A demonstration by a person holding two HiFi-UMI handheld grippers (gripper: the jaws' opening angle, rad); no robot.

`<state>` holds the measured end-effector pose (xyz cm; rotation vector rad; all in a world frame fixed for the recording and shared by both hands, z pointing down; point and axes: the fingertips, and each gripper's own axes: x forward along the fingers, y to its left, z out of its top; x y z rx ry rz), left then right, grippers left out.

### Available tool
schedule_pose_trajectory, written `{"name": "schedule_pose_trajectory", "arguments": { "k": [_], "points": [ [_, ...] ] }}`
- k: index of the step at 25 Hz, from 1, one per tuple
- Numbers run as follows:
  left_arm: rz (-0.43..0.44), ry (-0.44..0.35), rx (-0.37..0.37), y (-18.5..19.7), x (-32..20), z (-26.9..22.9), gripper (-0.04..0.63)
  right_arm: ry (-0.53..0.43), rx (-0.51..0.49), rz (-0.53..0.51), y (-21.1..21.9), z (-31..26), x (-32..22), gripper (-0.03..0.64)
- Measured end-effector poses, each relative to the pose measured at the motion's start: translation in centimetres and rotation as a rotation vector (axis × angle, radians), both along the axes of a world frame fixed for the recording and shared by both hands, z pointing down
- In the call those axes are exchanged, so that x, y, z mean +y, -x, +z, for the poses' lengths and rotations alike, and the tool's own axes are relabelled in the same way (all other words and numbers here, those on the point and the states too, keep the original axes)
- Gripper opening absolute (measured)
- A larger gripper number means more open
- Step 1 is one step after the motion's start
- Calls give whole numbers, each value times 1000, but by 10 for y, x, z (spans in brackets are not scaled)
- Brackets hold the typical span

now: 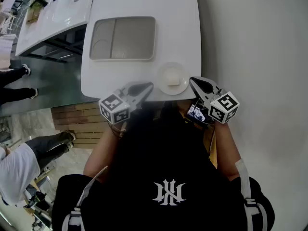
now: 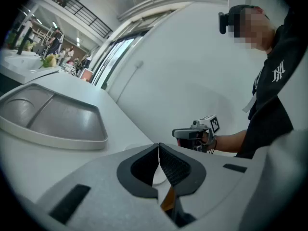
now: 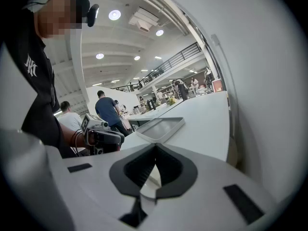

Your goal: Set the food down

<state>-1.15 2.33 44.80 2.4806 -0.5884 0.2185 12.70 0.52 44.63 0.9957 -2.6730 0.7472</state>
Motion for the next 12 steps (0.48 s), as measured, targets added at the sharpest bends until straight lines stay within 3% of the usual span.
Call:
{"name": "schedule_pose_trajectory", "arguments": {
  "k": [9,12],
  "points": [
    [-2,24,-21,-13,0,7,6,12,0,4,-14,9,-5,3],
    [-3,111,-59,-13,-2,22,6,158,-34,-8,-19,27,-8,5]
  ]
}}
